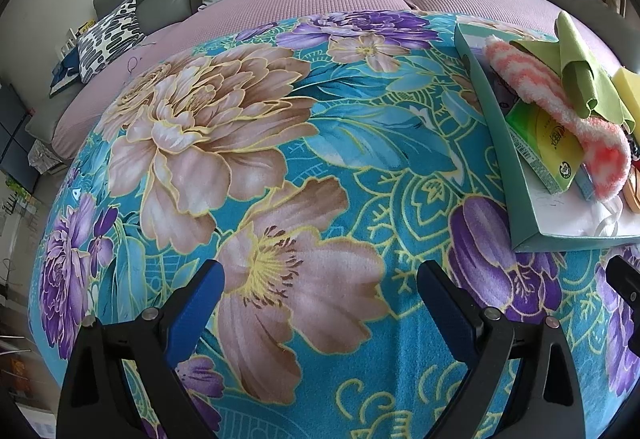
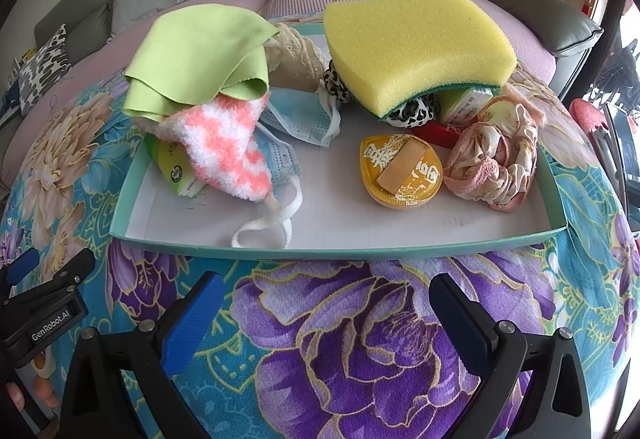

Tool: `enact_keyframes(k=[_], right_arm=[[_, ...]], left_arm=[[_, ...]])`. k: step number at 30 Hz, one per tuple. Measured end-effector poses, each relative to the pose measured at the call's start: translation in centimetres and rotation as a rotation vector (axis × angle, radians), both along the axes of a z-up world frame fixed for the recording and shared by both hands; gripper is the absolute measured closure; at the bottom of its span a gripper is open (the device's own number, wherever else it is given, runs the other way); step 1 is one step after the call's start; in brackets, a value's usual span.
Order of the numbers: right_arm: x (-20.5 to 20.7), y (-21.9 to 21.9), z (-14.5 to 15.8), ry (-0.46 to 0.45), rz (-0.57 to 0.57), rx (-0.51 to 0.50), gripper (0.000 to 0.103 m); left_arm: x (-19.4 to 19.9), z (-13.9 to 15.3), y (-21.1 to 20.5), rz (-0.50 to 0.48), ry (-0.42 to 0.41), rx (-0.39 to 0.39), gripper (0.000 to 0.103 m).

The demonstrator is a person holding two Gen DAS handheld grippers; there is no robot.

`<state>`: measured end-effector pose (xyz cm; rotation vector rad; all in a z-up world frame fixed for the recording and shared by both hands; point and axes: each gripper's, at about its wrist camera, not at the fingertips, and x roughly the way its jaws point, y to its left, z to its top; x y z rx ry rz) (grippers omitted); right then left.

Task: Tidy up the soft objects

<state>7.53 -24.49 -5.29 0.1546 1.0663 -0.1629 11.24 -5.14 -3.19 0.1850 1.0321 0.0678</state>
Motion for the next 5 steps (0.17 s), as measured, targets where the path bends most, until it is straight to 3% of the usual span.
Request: enact_keyframes(k=[5], right_arm=[[-0.04, 0.07, 0.00, 0.001, 0.000, -0.001, 0.000]], left_arm=[[-0.03, 0.09, 0.01, -0.004, 0.000, -0.015, 0.006]])
